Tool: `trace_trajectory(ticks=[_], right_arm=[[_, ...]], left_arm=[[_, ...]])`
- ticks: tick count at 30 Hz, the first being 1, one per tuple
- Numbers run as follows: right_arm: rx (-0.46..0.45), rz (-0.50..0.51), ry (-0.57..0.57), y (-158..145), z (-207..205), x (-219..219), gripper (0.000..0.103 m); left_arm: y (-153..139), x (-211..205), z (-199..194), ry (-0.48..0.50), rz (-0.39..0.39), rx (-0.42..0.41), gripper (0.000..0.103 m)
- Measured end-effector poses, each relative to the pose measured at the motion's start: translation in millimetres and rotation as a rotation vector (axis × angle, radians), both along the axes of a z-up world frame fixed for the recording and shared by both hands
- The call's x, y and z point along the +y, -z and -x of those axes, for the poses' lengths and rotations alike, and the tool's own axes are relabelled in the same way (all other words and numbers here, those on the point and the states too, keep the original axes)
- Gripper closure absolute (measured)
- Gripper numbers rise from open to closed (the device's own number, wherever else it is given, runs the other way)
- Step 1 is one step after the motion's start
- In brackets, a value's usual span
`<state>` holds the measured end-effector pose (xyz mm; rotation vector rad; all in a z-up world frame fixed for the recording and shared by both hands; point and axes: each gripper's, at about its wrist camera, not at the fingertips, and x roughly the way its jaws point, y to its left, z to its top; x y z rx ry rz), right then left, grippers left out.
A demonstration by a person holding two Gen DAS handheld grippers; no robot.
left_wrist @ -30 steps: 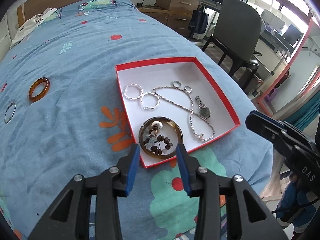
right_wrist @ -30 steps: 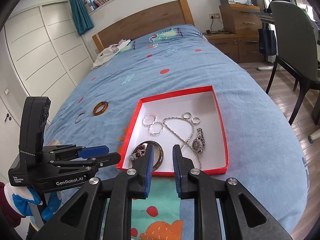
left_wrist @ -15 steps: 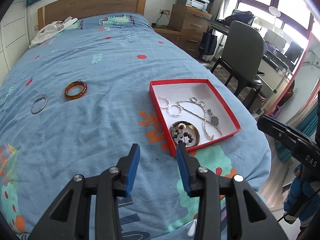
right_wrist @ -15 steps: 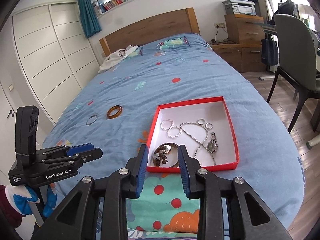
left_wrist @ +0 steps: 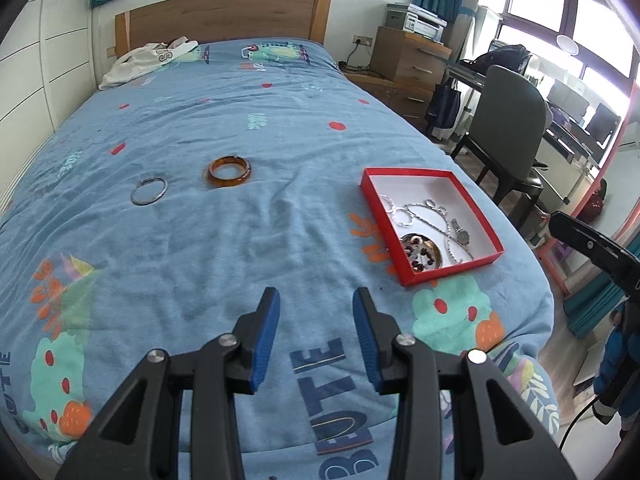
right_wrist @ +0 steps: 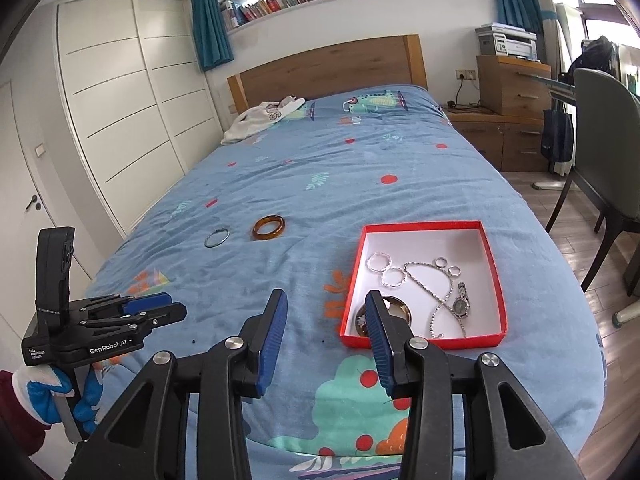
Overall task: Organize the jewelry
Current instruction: 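Lift both tools away from the box toward the silver and amber bangles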
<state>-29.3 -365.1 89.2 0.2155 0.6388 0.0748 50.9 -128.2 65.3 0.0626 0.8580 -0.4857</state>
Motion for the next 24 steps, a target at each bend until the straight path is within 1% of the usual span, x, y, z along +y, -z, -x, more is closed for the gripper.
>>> trace_trajectory(ticks=[6, 11, 14, 16, 21, 24], right_arm=[[-0.009, 0.027, -0.030, -11.3, -2.9, 31.9, 0.063], [-0.012, 0.066, -0.073, -22.1, -8.9, 62.4, 0.062], [-0.015, 0.075, -0.094, -27.9, -13.6, 75.1, 0.060], [-0.013, 0.079, -0.106, -29.2, -18.3, 82.2, 0.058], [0.007, 0.088, -0.133, -27.0, -35.2, 97.5, 0.058], [0.019, 0.079, -0.151, -22.5, -47.4, 104.7, 0.058]], left_arm=[[-0.9, 55.6, 8.0, -0.086, -0.012, -0.031, 0.067], [-0.3, 106.5, 11.2, -0.168, 0.031, -0.024, 0.067], [0.3, 133.1, 12.1, -0.222, 0.029, -0.036, 0.067], [2.0, 150.7, 12.2, -0.263, 0.020, -0.042, 0.066], [10.0, 190.6, 8.9, -0.360, 0.038, -0.029, 0.066], [18.7, 206.4, 3.1, -0.407, 0.012, -0.014, 0.066]])
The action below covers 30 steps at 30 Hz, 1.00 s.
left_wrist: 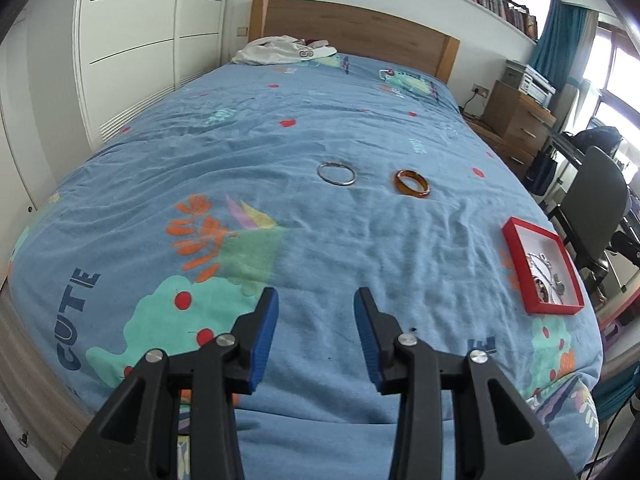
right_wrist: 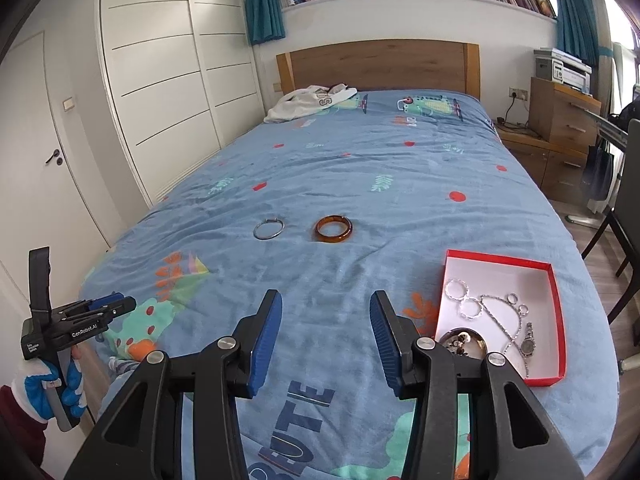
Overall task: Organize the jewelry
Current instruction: 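Lift both tools away from the box toward the silver and amber bangles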
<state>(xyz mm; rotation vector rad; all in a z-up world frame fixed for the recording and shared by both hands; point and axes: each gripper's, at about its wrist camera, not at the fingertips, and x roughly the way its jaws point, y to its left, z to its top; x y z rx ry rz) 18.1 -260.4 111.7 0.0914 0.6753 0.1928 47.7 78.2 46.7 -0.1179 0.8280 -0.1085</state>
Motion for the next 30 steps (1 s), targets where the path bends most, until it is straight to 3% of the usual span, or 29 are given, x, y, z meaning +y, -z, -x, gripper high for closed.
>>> trace_trajectory(ticks=[8, 15, 30], right_arm=[[0.060, -0.016, -0.038, 24.1, -36.0, 8.9, 0.055], [0.111, -0.064, -0.028, 53.6, -84.7, 1.6, 0.055], [0.179, -0.080, -0.045, 107.9, -225.5, 4.5, 0.055]], left_arm=[[25.4, 29.8, -27.3, -0.095, -0.010, 0.077, 0.065], [44.9, 30.3, -68.9, -0.108, -0.033, 0.147, 0.065], [64.8, -7.4, -219.1, -0.039, -0.021, 0.151, 0.065]])
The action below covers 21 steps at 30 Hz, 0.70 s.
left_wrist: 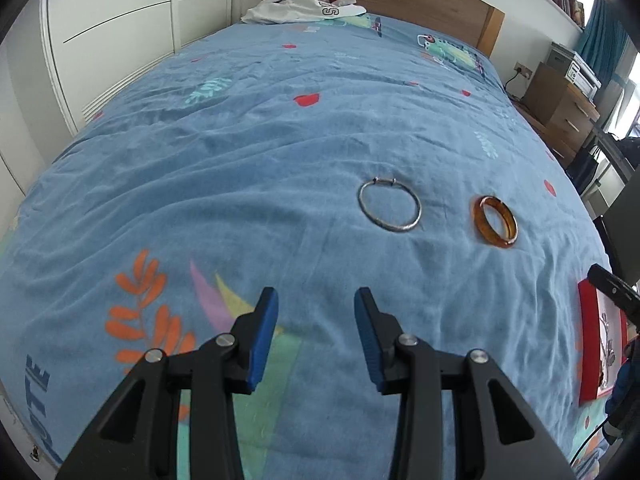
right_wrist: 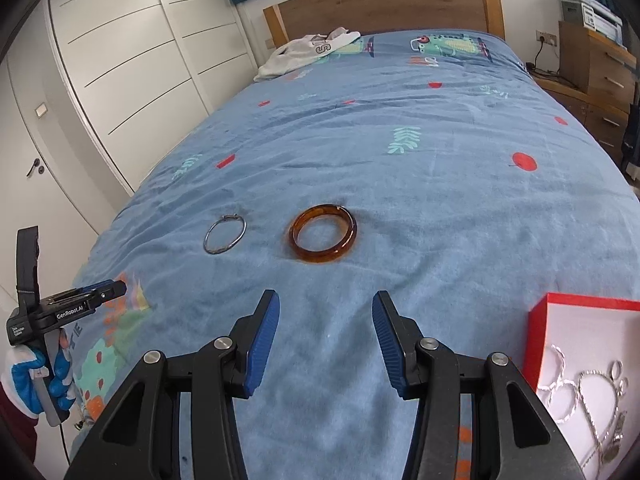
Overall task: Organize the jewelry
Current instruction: 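Lift both tools away from the box toward the silver and amber bangles, then grasp the silver hoop bangle with the left tool while the right tool grasps the amber bangle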
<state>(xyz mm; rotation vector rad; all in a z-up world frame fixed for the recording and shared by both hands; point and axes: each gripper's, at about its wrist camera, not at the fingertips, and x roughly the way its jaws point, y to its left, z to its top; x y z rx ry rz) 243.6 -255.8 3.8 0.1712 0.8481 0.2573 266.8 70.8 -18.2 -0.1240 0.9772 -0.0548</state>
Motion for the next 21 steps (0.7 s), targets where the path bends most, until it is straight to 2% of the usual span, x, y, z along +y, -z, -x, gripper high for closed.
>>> trace_trajectory(ticks=[6, 12, 21], right_arm=[[0.029, 0.019, -0.010, 20.0, -51.4, 7.0, 0.055], [0.048, 0.028, 0.001, 35.7, -91.5, 10.7, 0.055], [0.111, 0.029, 0.010, 65.4, -129.6, 15.9, 0.055]], left_arm=[[15.2, -17.5, -59.2, 0.015, 0.069, 0.014, 0.065], [39.5, -39.1, -102.7, 0.040, 0.017, 0.057, 0.065], [63.6, -52.2, -134.8, 0.056, -0.027, 0.077, 0.066]])
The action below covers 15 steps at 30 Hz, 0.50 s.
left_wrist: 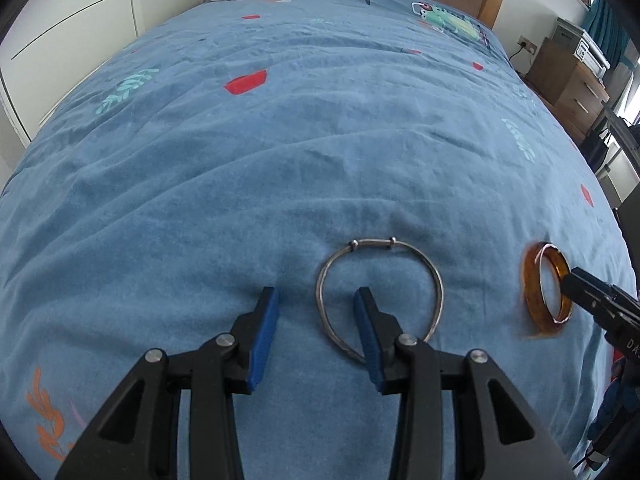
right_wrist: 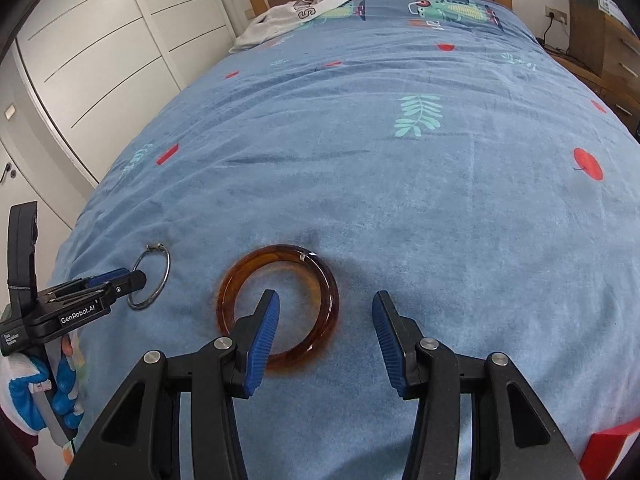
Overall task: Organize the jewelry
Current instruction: 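Grasp the silver hoop bangle with the left tool while the right tool grasps the amber bangle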
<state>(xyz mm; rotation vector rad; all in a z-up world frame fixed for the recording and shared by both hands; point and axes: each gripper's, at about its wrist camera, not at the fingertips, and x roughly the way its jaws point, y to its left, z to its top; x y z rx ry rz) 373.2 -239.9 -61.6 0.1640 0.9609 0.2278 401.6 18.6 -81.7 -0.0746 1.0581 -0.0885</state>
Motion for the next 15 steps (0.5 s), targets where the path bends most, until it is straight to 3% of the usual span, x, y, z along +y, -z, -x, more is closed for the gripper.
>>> trace_trajectory(ticks=[7, 15], right_arm=[[0.017, 0.033, 0.006, 14.0, -10.3, 5.7, 0.060], [-0.011, 0.116, 0.022, 19.0, -22.6, 14.9, 0.075]], left_arm=[[6.1, -6.3, -15.0, 0.020, -0.030, -0.003, 0.066], [10.1, -20.9, -24.3, 0.026, -0.122, -0.068, 0.069]])
